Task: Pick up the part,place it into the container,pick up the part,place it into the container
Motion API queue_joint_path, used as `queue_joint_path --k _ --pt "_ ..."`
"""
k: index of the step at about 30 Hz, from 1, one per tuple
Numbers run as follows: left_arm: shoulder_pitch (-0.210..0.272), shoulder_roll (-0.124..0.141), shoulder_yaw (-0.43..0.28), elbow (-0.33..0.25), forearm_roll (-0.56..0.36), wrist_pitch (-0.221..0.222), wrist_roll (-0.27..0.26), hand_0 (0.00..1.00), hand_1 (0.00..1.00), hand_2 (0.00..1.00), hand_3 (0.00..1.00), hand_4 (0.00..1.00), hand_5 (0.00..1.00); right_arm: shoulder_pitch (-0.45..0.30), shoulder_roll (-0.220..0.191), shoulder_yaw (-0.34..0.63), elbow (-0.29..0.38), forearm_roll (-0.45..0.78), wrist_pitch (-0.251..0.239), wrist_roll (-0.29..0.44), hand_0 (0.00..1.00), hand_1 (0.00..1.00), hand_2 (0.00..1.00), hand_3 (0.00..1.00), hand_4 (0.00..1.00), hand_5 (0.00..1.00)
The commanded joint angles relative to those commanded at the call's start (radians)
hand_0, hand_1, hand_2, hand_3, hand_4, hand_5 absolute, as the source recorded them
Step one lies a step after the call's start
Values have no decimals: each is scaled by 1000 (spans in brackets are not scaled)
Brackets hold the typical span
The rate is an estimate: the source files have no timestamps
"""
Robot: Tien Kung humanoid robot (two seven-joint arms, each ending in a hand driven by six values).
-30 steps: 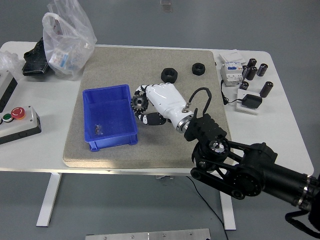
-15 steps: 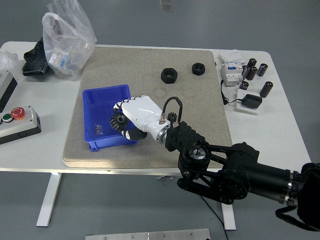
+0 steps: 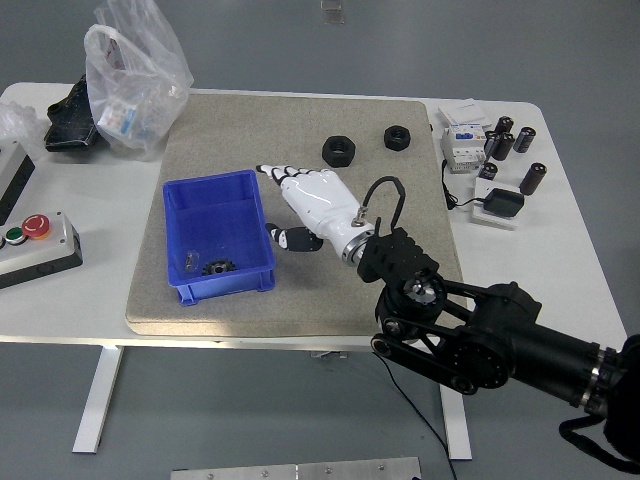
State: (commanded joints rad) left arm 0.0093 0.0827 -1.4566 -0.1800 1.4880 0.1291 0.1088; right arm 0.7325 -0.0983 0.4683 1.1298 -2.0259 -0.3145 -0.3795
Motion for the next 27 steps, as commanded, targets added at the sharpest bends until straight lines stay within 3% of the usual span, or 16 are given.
queue_joint_path --k 6,7,12,13,18,19,24,25,27 --pt "1 0 -2 0 2 0 0 665 585 566 624 628 248 -32 -30 79 -84 30 27 -8 363 727 861 913 703 289" --pt "1 0 -2 0 1 0 -1 665 585 566 624 628 247 -38 -32 80 -89 36 30 -8 354 721 856 910 753 332" --pt "-1 -2 2 0 -1 0 -3 665 585 566 624 628 247 -62 -35 73 -97 69 41 -1 354 721 856 910 753 332" --pt "-2 -2 2 0 0 -1 -3 665 585 565 624 627 246 -66 -35 71 -97 77 41 2 346 695 824 893 842 522" --pt "0 -1 -3 0 3 0 -2 665 585 565 624 627 246 -72 -36 61 -108 106 45 11 346 695 824 893 842 522" --pt "1 -1 -4 0 4 0 -1 665 584 565 624 627 245 -72 -36 58 -112 110 48 12 334 656 736 845 848 536" --pt "1 -2 -4 0 4 0 -1 665 584 565 624 627 245 -69 -34 36 -127 127 53 13 334 656 736 845 848 536" --pt "1 -2 -4 0 3 0 -1 665 585 566 624 627 245 -69 -32 29 -130 129 53 12 322 622 657 808 834 516" --pt "0 -2 -3 0 2 0 -1 665 585 566 624 627 245 -67 -29 15 -137 135 48 11 322 622 657 808 834 516"
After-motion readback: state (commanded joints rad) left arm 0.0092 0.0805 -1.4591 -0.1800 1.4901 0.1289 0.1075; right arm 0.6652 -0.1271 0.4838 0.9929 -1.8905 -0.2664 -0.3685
